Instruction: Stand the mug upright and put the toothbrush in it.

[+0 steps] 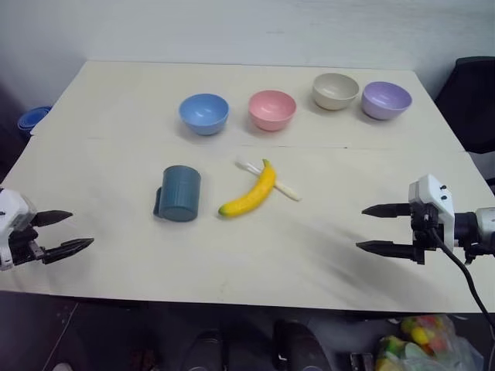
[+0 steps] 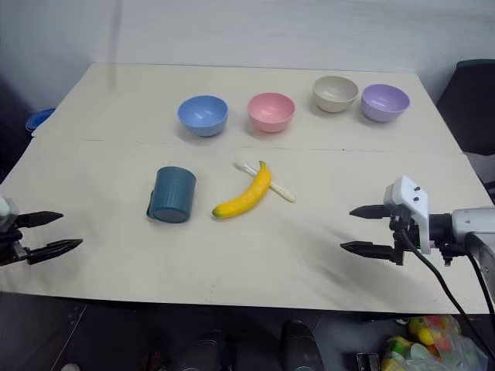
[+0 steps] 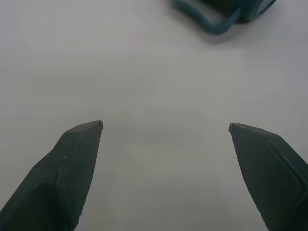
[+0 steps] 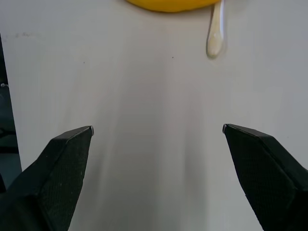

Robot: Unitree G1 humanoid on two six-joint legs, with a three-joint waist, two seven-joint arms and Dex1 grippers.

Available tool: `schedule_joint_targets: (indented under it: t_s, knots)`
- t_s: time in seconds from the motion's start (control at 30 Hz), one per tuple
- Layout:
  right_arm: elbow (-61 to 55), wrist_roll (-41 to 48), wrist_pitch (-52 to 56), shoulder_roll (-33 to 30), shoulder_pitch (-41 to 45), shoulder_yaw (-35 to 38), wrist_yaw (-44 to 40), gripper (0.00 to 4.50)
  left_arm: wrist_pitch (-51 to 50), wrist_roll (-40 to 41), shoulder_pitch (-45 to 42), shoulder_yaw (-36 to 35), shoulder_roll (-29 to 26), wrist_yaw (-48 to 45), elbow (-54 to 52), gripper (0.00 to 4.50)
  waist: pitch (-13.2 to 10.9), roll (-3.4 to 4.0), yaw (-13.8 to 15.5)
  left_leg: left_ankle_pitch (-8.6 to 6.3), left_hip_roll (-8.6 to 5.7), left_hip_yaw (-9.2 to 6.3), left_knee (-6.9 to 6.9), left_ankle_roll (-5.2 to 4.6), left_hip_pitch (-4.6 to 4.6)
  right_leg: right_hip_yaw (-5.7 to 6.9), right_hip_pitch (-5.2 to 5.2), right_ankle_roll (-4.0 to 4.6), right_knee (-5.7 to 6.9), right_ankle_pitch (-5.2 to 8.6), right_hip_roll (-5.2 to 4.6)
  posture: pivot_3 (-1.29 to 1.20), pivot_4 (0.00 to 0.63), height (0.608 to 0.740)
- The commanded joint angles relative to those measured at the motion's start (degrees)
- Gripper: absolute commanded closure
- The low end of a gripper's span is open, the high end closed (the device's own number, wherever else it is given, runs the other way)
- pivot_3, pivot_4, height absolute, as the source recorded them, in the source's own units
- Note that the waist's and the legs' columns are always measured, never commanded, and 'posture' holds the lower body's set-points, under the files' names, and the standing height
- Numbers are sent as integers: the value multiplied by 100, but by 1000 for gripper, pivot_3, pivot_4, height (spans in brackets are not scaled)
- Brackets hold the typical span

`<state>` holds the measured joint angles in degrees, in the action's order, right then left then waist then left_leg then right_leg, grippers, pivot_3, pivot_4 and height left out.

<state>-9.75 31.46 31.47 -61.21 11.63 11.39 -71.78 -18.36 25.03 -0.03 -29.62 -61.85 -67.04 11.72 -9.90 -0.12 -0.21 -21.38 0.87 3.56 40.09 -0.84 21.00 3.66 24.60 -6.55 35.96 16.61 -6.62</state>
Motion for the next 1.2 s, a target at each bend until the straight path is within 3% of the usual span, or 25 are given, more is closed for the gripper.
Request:
schedule_joint_targets:
  t_s: [0.03, 0.17, 0.3, 0.47, 0.57, 0.77, 0.93, 1.13, 1.2]
  knots:
    - [-420, -80, -279, 11, 268, -57, 33, 0, -702, 675, -134, -338, -177, -192, -872, 32, 0, 0, -3, 0, 0, -1, 0, 0, 1, 0, 0, 0, 0, 0, -2, 0, 150, 740]
    - [-917, -260, -583, 376, 1061, -601, 242, 0, -1635, 1484, -267, -432, -462, -451, -2049, 32, -2, -3, -44, 0, 2, -2, 0, 2, 1, -1, 1, 0, -2, 0, -1, 0, 150, 740]
    - [-911, -1318, -1642, 1081, 2001, -1726, 368, 0, -2457, 2385, -485, -469, -873, -785, -3043, 32, -4, -4, -140, 3, 4, -4, 0, 10, 4, -5, 4, 0, -1, 0, 3, 0, 150, 740]
    - [390, -3032, -3537, 2189, 2874, -3004, 873, 0, -2401, 2213, -563, -273, -1124, -958, -3198, 32, -6, 0, -204, 3, -7, 13, -2, 14, 1, -12, 13, 2, 2, 1, 28, 0, 150, 740]
    - [1211, -3605, -4198, 2743, 3232, -3372, 1192, 0, -2336, 2037, -512, -321, -1154, -1051, -3027, 32, -7, 1, -203, 5, -9, 13, -2, 14, 5, -11, 16, 2, 3, 1, 31, 0, 150, 740]
    - [2647, -4430, -5181, 3474, 3888, -3808, 1693, 0, -2227, 1749, -478, -528, -1124, -1032, -2782, 32, -10, -3, -202, 5, -6, 11, 2, 13, 13, -8, 18, 2, 1, 1, 29, 0, 150, 740]
    - [3766, -5062, -5910, 3630, 4218, -4193, 1851, 0, -2289, 1684, -396, -816, -1064, -998, -2763, 32, -10, -4, -211, 5, -4, 8, 3, 13, 13, -3, 15, 2, 2, 1, 28, 0, 150, 740]
    - [4547, -5189, -6280, 3856, 4412, -4232, 1925, 0, -2318, 1669, -254, -999, -971, -945, -2845, 32, -10, -5, -313, 8, 2, 4, 6, 16, 3, -1, 5, 2, 7, 1, 29, 0, 150, 740]
    - [4717, -5211, -6388, 3879, 4452, -4228, 1934, 394, -2332, 1684, -243, -1040, -949, -899, -2888, 0, -10, -5, -322, 8, 3, 3, 6, 17, 1, -1, 5, 2, 9, 1, 30, 0, 150, 740]
